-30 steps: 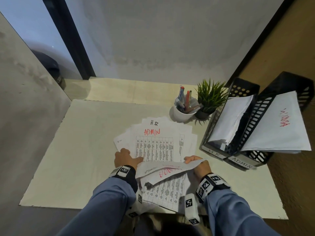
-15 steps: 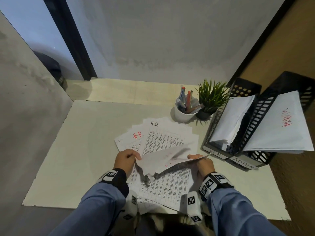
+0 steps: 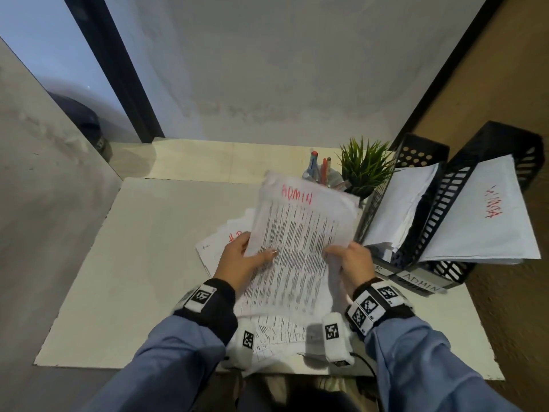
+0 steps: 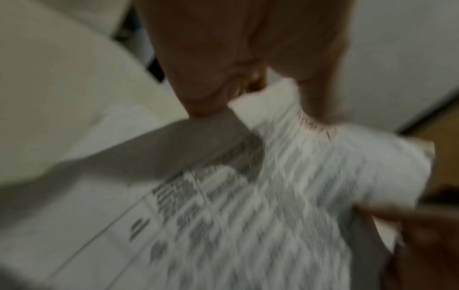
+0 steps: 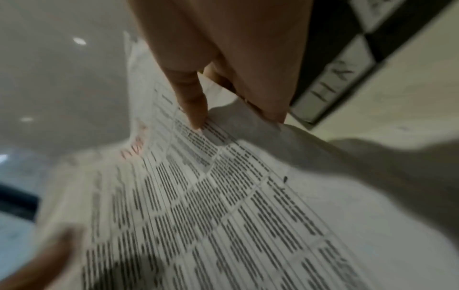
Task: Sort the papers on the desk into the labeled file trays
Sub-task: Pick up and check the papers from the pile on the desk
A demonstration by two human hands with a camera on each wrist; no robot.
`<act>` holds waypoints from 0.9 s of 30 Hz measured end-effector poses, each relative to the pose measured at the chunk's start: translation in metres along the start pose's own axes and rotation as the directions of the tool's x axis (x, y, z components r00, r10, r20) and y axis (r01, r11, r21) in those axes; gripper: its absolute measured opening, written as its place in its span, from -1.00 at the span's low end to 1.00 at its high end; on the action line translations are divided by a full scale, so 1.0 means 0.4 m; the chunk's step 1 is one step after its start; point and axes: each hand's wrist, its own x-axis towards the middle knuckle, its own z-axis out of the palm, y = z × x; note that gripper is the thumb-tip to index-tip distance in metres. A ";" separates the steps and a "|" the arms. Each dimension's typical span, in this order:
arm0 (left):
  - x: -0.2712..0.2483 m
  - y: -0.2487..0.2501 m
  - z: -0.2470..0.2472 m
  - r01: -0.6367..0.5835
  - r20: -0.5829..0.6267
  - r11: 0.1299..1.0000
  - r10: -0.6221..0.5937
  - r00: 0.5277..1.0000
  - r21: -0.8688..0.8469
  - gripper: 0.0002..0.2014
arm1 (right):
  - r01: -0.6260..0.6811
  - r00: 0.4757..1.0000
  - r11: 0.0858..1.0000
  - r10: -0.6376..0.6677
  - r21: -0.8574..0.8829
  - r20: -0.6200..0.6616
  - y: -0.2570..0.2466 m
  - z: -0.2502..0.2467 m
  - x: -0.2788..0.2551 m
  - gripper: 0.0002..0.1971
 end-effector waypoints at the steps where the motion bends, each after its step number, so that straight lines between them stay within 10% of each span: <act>1: -0.004 0.026 0.015 -0.092 -0.065 0.992 0.098 0.993 0.088 -0.80 | 0.076 0.997 0.997 -0.076 -0.032 -0.012 -0.021 0.002 -0.003 -0.80; 7: -0.042 0.110 0.049 -0.377 -0.168 0.894 0.421 0.891 0.242 -0.76 | 0.417 0.909 0.908 -0.416 0.031 -0.033 -0.109 0.007 -0.063 -0.72; 13: -0.058 -0.011 0.043 0.000 -0.116 0.933 0.045 0.992 0.361 -0.75 | 0.113 0.993 0.974 -0.104 -0.197 0.057 0.048 0.008 -0.074 -0.74; 19: -0.051 0.126 0.127 -0.179 0.034 0.862 0.185 0.982 0.475 -0.70 | 0.231 0.971 0.957 -0.239 -0.173 -0.029 -0.069 -0.086 -0.043 -0.76; 23: -0.062 0.262 0.246 -0.431 0.176 0.775 0.396 0.901 0.461 -0.54 | 0.437 0.843 0.871 -0.484 -0.226 -0.234 -0.184 -0.242 0.002 -0.80; 27: -0.089 0.337 0.379 -0.613 0.263 0.685 0.555 0.789 0.394 -0.72 | 0.337 0.586 0.834 -0.549 -0.437 -0.596 -0.250 -0.394 0.018 -0.64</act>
